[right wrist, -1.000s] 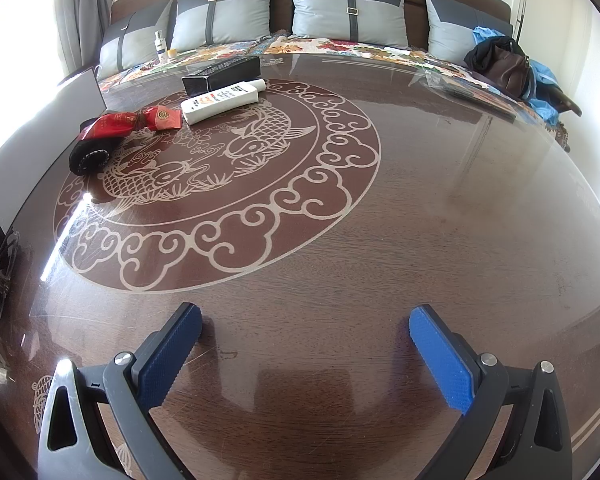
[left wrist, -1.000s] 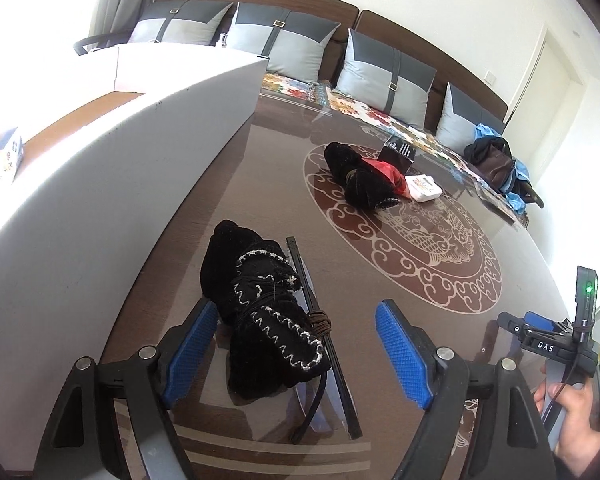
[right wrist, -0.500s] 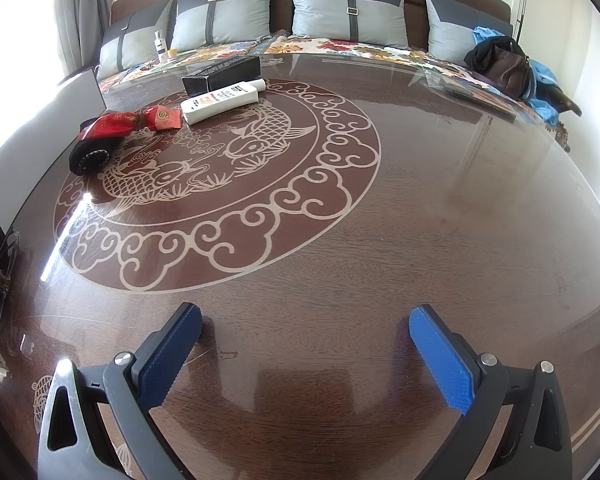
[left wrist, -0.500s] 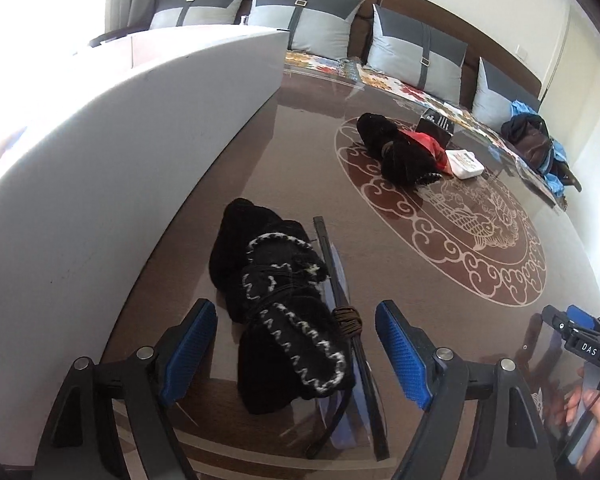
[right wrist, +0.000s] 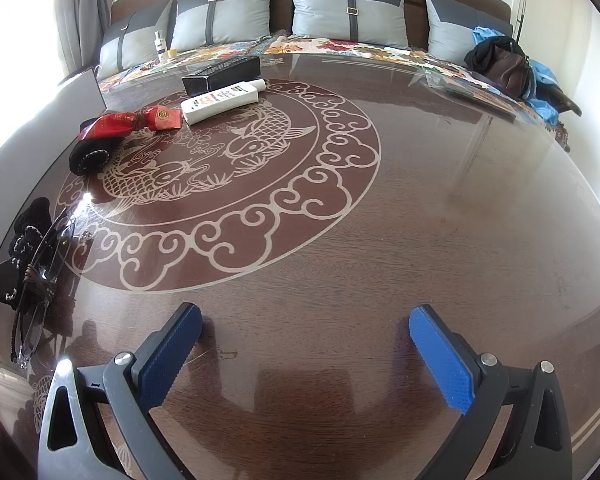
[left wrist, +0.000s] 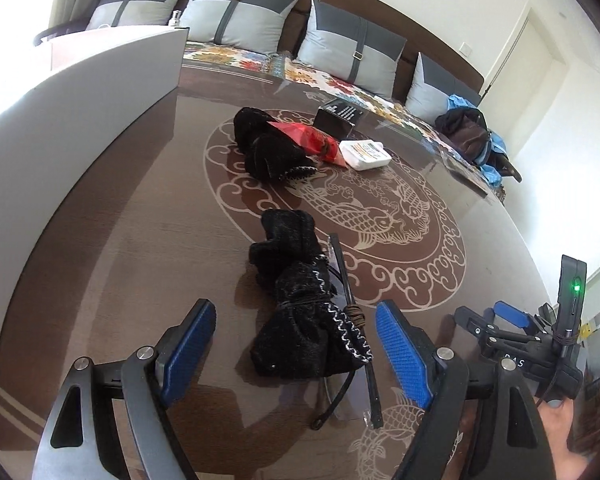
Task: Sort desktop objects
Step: 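Carry the glove in the left gripper toward the clear eyeglasses, then grasp the clear eyeglasses by the cord with the right gripper while the left gripper holds the glove, then carry the glove and eyeglasses into the cardboard bin and open both grippers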
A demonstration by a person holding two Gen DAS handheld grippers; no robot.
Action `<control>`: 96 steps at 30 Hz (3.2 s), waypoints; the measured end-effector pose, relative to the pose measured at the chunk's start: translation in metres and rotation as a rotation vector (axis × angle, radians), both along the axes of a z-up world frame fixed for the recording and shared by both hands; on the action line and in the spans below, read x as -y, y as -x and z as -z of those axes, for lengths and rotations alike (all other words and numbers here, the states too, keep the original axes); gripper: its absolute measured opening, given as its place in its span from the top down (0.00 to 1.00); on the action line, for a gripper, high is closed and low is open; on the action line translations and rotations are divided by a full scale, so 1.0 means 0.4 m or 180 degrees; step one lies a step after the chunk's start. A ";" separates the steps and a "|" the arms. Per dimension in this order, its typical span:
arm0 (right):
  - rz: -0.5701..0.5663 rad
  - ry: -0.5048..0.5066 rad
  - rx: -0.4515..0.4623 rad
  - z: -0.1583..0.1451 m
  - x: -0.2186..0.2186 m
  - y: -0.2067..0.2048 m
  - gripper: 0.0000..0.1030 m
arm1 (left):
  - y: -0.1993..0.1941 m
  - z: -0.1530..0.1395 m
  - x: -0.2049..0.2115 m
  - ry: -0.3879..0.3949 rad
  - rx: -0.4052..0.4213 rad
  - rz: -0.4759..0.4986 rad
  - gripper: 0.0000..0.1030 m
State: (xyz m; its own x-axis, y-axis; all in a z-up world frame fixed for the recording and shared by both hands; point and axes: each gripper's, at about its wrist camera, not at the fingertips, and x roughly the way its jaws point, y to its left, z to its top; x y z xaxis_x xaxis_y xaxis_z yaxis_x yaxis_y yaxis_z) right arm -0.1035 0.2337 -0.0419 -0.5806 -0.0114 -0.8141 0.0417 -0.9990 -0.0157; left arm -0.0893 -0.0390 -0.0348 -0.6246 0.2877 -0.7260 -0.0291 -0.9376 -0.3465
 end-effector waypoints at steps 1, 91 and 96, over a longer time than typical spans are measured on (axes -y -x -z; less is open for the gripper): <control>0.0000 0.0000 0.0000 0.000 0.000 0.000 0.00 | 0.000 -0.005 0.011 0.0007 0.0003 -0.0042 0.22; -0.0811 0.0271 0.0891 -0.040 0.460 0.052 0.81 | -0.102 -0.038 0.119 0.0897 0.0006 0.0092 0.71; -0.0860 0.0203 0.0620 -0.102 0.433 0.022 0.89 | -0.139 -0.140 0.166 0.0739 -0.0250 0.0066 0.71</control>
State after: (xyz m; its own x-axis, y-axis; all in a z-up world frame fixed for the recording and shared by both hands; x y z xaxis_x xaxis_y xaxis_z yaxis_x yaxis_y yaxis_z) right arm -0.1122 0.0603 -0.0011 -0.3832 -0.1982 -0.9022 0.3012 -0.9501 0.0809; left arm -0.0335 -0.1053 0.0211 -0.6773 0.1320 -0.7238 -0.0675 -0.9908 -0.1176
